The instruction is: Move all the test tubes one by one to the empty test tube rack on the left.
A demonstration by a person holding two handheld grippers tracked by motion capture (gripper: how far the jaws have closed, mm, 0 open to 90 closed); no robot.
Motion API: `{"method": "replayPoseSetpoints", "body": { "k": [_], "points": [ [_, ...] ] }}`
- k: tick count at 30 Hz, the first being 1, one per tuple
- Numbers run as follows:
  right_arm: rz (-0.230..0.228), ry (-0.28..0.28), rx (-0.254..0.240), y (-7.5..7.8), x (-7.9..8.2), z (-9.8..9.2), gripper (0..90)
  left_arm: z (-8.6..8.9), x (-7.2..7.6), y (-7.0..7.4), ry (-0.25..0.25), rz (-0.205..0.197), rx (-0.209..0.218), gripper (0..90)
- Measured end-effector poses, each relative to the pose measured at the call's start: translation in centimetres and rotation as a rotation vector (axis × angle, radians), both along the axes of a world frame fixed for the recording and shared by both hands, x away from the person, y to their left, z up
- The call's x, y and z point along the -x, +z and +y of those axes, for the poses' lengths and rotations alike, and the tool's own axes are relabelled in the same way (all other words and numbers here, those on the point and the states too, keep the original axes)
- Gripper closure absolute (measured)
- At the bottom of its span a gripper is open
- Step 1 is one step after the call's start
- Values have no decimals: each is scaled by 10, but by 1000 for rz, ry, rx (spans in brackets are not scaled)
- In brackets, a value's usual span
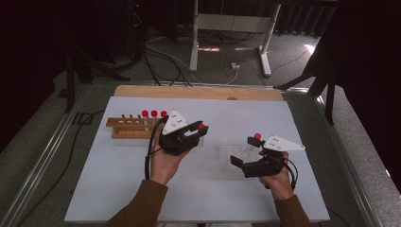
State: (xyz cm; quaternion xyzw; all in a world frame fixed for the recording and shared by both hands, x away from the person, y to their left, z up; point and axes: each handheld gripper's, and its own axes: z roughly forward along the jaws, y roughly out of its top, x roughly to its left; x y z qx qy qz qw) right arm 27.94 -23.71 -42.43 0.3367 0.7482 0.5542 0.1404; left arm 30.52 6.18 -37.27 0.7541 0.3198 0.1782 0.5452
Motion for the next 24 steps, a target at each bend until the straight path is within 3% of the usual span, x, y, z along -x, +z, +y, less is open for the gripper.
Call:
{"method": "replayPoseSetpoints", "body": {
  "k": [24],
  "points": [
    [0, 8, -8, 0, 0, -3, 0, 50, -15, 8, 121, -30, 1, 706]
  ]
}}
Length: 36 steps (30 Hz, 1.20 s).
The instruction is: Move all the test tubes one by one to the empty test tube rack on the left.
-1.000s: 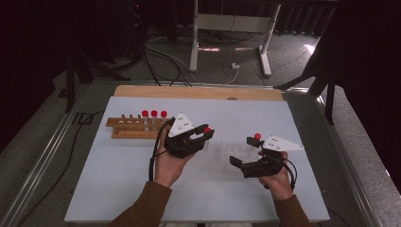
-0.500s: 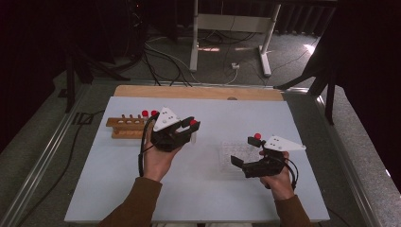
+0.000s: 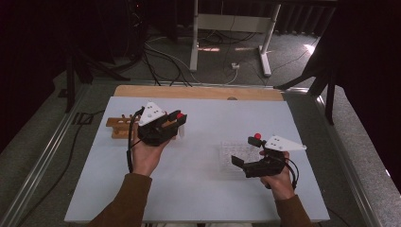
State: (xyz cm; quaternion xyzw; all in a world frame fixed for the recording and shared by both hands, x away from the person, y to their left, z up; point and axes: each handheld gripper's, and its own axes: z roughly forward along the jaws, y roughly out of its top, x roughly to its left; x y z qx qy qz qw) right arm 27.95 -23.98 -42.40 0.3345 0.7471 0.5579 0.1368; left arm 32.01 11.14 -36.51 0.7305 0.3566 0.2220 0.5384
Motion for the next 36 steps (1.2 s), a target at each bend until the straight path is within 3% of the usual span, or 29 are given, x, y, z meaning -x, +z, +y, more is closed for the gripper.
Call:
{"method": "replayPoseSetpoints", "body": {
  "k": [16, 20, 36],
  "points": [
    [3, -9, -1, 0, 0, -1, 0, 41, -11, 1, 105, -29, -11, 706],
    [7, -10, 0, 0, 0, -1, 0, 49, -14, 0, 144, -44, -33, 706],
    [4, -10, -1, 0, -1, -2, 0, 76, -30, -9, 272, -44, -45, 706]
  ]
}}
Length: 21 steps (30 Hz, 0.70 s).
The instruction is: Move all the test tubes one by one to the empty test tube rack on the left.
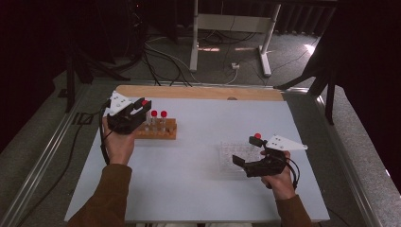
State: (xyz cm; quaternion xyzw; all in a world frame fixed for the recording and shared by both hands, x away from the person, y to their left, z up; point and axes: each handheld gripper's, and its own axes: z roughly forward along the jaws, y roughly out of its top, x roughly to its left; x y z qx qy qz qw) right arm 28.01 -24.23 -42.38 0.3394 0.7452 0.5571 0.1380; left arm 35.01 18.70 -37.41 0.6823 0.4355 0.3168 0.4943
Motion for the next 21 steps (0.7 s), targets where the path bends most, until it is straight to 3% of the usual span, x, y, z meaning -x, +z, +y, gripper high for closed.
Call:
{"method": "replayPoseSetpoints", "body": {
  "k": [13, 21],
  "points": [
    [1, 2, -4, 0, 0, -1, 0, 20, -13, -10, 117, 9, -13, 705],
    [3, -2, -12, 0, 0, -3, 0, 29, -21, -18, 164, 31, -11, 703]
  ]
}}
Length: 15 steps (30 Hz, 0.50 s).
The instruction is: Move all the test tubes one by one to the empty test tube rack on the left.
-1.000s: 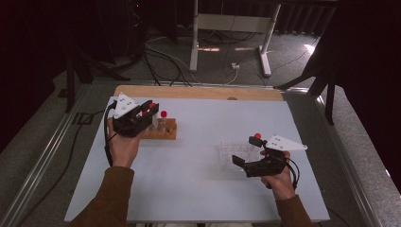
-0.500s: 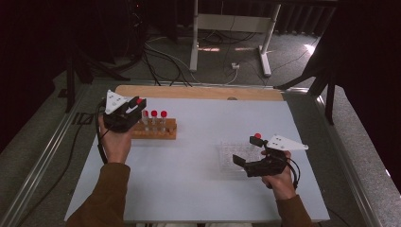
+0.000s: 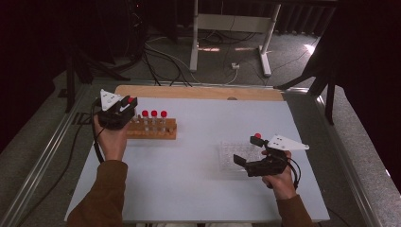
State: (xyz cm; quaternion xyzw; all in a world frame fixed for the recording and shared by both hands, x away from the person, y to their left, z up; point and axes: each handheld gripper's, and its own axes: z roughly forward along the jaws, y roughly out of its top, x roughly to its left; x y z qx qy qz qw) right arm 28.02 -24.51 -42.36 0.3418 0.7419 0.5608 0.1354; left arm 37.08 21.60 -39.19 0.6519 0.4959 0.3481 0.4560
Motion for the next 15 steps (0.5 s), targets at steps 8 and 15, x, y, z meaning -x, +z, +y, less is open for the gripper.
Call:
{"method": "replayPoseSetpoints", "body": {
  "k": [8, 15],
  "points": [
    [0, 1, -1, 0, 0, 0, 0, 4, -5, -11, 12, 30, 16, 703],
    [-2, 7, 3, 0, 0, 1, 0, 3, -9, -30, 15, 92, 16, 702]
  ]
}}
